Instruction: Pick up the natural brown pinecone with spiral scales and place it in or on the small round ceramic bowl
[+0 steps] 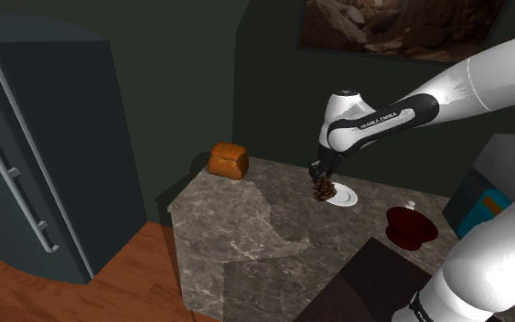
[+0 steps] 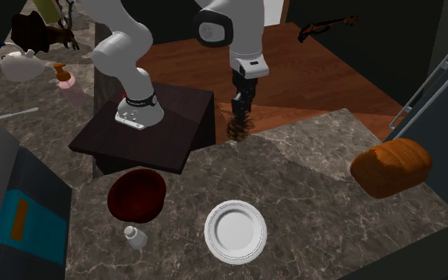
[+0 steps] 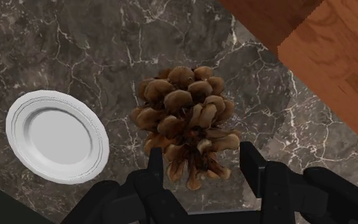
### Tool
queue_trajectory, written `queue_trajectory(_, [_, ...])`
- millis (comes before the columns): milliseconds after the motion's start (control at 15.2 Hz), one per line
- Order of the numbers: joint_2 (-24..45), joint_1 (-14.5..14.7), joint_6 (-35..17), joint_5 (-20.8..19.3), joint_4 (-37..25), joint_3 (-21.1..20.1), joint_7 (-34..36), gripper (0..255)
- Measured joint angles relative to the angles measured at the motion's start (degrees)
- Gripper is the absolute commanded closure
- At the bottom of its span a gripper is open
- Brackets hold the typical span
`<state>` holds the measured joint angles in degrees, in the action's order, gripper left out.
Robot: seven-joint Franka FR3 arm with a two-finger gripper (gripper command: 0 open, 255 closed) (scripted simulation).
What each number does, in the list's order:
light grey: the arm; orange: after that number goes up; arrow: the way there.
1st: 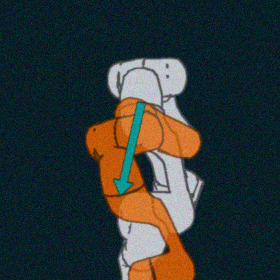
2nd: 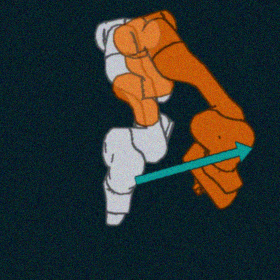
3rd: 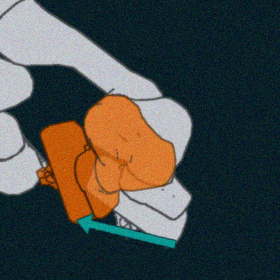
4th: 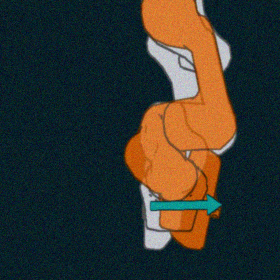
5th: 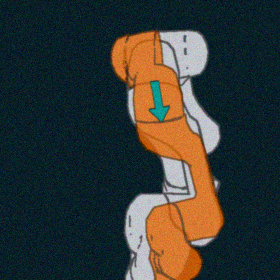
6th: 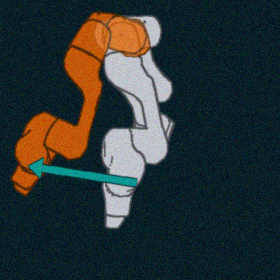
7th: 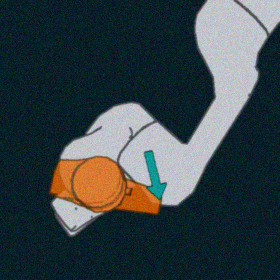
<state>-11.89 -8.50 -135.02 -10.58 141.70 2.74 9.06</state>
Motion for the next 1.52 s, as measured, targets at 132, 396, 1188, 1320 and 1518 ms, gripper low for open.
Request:
queue_trajectory(132, [-3.57,-1.13,0.33,-0.37,2.94,1.60,-2.48,255])
queue_trajectory(396, [-8.74,-3.57,0.21,-1.71,7.62,4.87,-7.06,255])
queue_trajectory(1188, [-21.89,-13.87,2.87,-8.85,15.77,17.38,-23.74,255])
queue_trajectory(1320, [-22.98,-15.63,3.56,-10.07,15.70,19.74,-26.88,255])
queue_trajectory(1518, [-24.22,-17.96,4.56,-11.71,15.27,22.94,-31.15,255])
